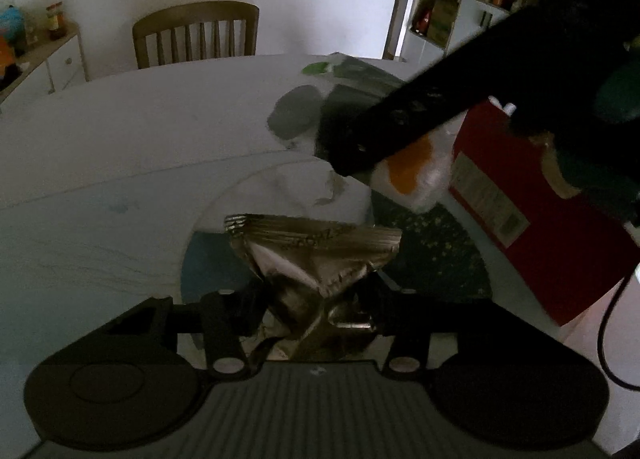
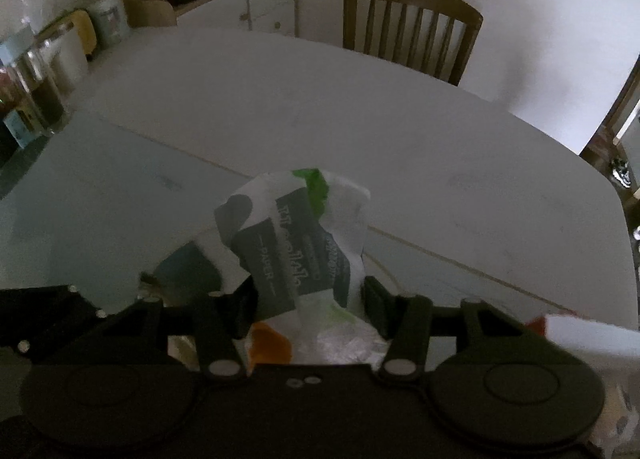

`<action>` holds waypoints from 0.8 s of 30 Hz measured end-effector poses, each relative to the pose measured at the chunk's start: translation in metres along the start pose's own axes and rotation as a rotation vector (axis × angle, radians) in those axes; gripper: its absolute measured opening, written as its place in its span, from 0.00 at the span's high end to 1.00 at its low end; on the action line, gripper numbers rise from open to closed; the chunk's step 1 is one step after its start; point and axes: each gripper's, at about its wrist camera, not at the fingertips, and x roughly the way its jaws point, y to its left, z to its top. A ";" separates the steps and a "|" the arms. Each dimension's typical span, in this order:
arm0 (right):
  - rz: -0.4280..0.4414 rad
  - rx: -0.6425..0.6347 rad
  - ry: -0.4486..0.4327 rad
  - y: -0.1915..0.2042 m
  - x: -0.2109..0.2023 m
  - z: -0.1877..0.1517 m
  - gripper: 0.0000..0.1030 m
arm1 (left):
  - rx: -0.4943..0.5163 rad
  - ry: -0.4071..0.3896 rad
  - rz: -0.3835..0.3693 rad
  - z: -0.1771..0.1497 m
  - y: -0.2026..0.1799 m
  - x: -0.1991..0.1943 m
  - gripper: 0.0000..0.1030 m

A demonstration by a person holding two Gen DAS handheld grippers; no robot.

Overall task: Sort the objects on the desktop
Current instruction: 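Carry the white bag in the right tool and foil packet in the left tool over the box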

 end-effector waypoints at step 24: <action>-0.077 0.129 -0.083 -0.049 -0.110 -0.050 0.48 | -0.006 -0.049 0.007 0.010 -0.028 -0.052 0.57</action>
